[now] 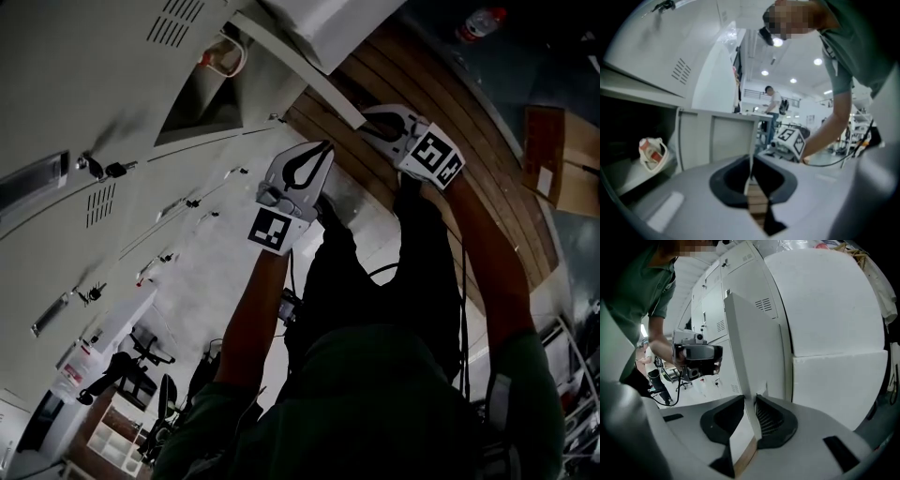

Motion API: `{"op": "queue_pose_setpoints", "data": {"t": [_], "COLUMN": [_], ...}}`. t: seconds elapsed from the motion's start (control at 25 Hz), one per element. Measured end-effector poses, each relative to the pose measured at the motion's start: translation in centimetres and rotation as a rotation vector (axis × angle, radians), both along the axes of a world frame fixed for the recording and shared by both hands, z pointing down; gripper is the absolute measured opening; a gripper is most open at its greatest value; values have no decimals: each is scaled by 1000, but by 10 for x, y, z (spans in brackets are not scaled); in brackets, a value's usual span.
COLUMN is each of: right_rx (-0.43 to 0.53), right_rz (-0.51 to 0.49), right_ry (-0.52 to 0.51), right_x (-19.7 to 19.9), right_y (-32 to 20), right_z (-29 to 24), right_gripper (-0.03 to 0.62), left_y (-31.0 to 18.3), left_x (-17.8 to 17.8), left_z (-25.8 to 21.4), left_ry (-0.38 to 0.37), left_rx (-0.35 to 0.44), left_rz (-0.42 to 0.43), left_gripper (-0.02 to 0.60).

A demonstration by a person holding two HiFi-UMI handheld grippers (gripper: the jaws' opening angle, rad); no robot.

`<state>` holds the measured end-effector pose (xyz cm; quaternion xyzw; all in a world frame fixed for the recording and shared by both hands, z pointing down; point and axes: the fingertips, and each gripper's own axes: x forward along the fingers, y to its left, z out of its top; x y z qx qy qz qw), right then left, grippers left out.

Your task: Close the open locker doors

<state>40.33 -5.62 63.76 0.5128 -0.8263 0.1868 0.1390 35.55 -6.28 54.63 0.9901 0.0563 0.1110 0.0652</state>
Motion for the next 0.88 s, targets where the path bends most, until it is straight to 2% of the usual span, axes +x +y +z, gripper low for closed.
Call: {"op": "queue_pose_setpoints", "data": {"t": [0.08,0.24,0.8,0.88], "right_rx": [-3,-15,-22,-27], "right_rz": [-21,-37,-76,-81], "right_ry": [7,15,40,52], "right_x": [-10,-34,-134,-134], "right_y": [-2,-8,-65,-73], "right_z": [-1,-2,-1,0], "right_gripper": [71,71,54,54], "left_y": [-5,-18,-84,-90], "left_x": [-2,-17,-120,-124], "left_z": [0,-4,-10,-10], "left_ry": [5,11,19,14], "left_rx": [1,6,27,30], "left_rz": [-10,-29,-159,-176], "left_gripper": [5,2,2,2]}}
